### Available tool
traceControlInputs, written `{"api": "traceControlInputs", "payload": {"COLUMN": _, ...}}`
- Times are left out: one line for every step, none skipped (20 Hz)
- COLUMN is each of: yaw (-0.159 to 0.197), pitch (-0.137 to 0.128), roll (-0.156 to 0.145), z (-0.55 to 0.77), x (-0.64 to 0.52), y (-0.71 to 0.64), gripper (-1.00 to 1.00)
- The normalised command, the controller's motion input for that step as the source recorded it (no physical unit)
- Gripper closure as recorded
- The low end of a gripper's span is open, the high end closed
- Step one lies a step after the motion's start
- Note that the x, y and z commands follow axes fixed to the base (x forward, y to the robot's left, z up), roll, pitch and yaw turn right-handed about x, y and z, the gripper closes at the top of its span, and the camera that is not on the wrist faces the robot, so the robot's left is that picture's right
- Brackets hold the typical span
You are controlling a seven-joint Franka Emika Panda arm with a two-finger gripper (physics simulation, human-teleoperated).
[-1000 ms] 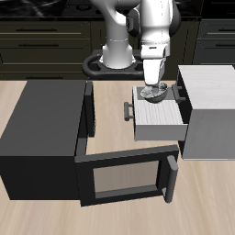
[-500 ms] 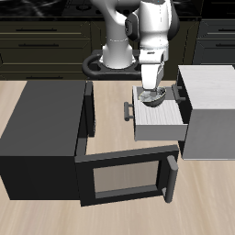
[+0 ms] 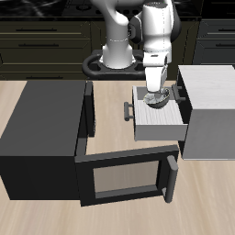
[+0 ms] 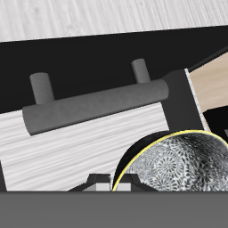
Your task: Close the top drawer of the white cabinet and place the bowl in the middle drawer
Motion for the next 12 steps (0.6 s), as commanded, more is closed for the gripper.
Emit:
{"api": "traceControlInputs", "payload": {"yaw": -0.011, "pitch": 0.01, "roll": 0.01, "z": -0.16, "x": -0.13, "y": 0.15, "gripper": 1.0}}
{"api": "traceControlInputs", "payload": {"yaw": 0.001, "pitch": 0.017, "roll": 0.059, "z": -0.25, "x": -0.07, "y": 0.13, "gripper": 1.0}}
{"api": "traceControlInputs", "payload": {"yaw": -0.003, "pitch": 0.052, "roll": 0.012, "z": -0.27, "x": -0.16, "y": 0.1, "gripper": 1.0}}
{"api": "traceControlInputs", "payload": {"yaw": -0.002, "pitch": 0.021, "roll": 0.003, "z": -0.21, "x": -0.04, "y": 0.02, "gripper": 1.0}}
{"api": "traceControlInputs", "payload": {"yaw": 0.023, "pitch": -0.021, "roll": -0.009, "z": -0.15, "x": -0.2, "y": 0.07, "gripper": 1.0}}
{"api": "traceControlInputs", "payload": {"yaw": -0.001, "pitch": -0.005, "roll": 0.025, "z": -0.19, "x": -0.1, "y": 0.05, "gripper": 1.0}}
{"api": "traceControlInputs", "payload": {"yaw": -0.038, "pitch": 0.014, "roll": 0.06, "z": -0.09, "x": -0.13, "y": 0.03, "gripper": 1.0}}
{"api": "traceControlInputs", "payload": {"yaw": -0.051, "pitch": 0.033, "roll": 0.019, "z": -0.17, "x": -0.01, "y": 0.01, "gripper": 1.0}}
{"api": "traceControlInputs", "payload": {"yaw": 0.027, "pitch": -0.046, "roll": -0.01, "z": -0.1, "x": -0.14, "y": 0.0, "gripper": 1.0}}
{"api": "traceControlInputs", "payload": {"yaw": -0.06, "pitch": 0.01, "roll": 0.008, "z": -0.15, "x": -0.34, "y": 0.07, "gripper": 1.0}}
{"api": "traceControlInputs", "payload": {"yaw": 0.065, "pitch": -0.057, "roll": 0.033, "z": -0.13, "x": -0.2, "y": 0.06, "gripper": 1.0}}
{"api": "traceControlInputs", "payload": {"yaw": -0.093, "pitch": 0.073, "roll": 0.037, "z": -0.11, "x": -0.15, "y": 0.0, "gripper": 1.0}}
